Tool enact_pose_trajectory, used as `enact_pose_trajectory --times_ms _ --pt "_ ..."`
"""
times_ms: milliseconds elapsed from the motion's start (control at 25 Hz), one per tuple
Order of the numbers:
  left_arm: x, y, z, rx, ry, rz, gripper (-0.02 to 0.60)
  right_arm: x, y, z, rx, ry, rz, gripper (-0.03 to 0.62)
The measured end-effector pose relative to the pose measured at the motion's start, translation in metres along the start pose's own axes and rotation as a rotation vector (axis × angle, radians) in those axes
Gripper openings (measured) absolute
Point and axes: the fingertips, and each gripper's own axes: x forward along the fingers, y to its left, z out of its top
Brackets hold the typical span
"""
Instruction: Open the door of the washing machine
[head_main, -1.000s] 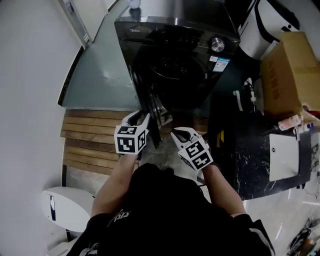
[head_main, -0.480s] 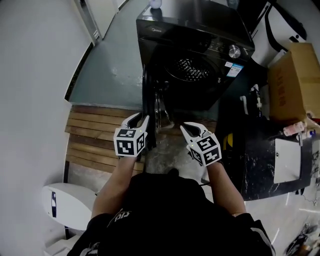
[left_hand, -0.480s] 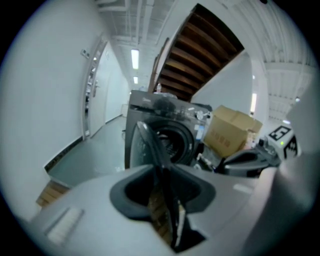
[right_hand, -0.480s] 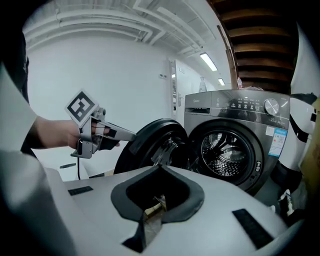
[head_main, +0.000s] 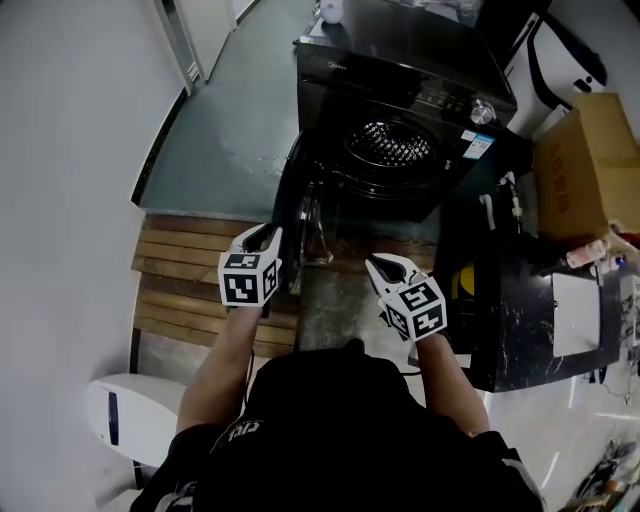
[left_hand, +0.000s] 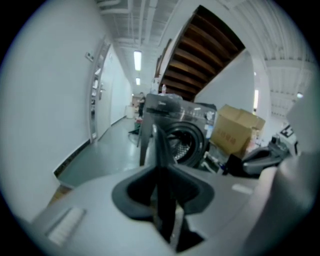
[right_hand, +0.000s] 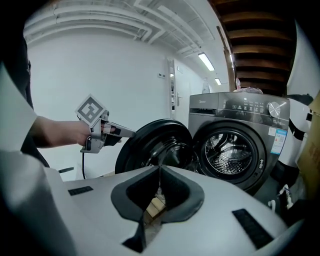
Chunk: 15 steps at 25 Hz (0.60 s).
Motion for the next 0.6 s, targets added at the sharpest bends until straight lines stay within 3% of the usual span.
enact_pose_trajectory --times_ms 600 --pt "-0.011 0.088 0.005 -0.018 -0.041 0.134 0.101 -0.006 0.019 -0.011 0.033 0.035 -0.053 0.003"
